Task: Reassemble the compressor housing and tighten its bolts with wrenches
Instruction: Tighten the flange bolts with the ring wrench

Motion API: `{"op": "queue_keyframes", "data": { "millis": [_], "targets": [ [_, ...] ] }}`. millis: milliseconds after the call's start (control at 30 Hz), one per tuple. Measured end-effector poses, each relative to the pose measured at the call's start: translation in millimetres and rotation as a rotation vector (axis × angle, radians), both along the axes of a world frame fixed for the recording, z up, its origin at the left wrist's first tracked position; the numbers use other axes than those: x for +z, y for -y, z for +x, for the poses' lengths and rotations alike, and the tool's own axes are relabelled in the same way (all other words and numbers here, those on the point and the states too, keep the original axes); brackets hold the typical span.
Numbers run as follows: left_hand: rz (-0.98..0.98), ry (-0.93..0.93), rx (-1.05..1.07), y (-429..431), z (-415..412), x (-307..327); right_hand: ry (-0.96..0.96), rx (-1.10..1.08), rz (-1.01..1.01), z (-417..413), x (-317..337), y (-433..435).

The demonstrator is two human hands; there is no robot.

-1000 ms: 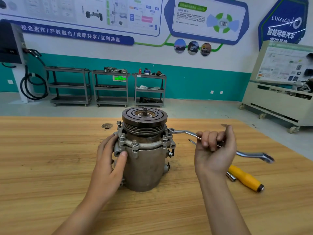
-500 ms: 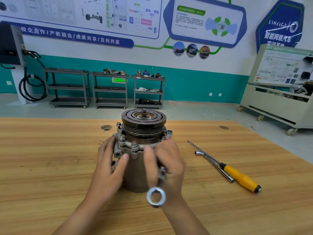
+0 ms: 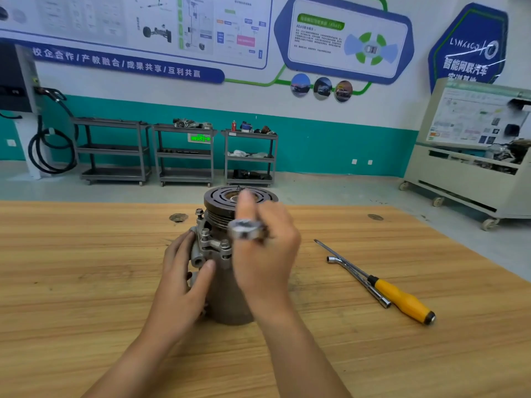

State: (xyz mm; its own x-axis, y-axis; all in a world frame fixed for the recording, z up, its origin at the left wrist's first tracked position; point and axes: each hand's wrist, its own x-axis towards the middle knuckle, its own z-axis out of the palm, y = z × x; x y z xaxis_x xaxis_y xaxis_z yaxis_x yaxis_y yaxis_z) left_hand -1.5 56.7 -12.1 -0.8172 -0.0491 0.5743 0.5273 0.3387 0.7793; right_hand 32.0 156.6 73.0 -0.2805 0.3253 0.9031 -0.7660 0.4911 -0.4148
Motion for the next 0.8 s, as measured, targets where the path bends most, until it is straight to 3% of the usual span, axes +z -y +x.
{"op": "queue_keyframes", "data": {
  "millis": [167,267,500,700,800],
  "targets": [
    [-0.002,-0.013,0.013,0,1,-1,-0.176,0.575,-0.451,22,48,-27],
    [-0.009,0.0,0.015,0,1,1,-0.153,0.794,-0.73,13,69,-65],
    [-0.011,0.032,0.017,1,1,1,0.356,0.963,-1.232,-50,57,-128],
    [-0.022,0.029,0.026,2,0,1,0.578,1.032,-1.358,-82,34,-132],
    [-0.025,0.015,0.029,2,-1,0,0.655,1.04,-1.314,-92,37,-130]
  ]
}}
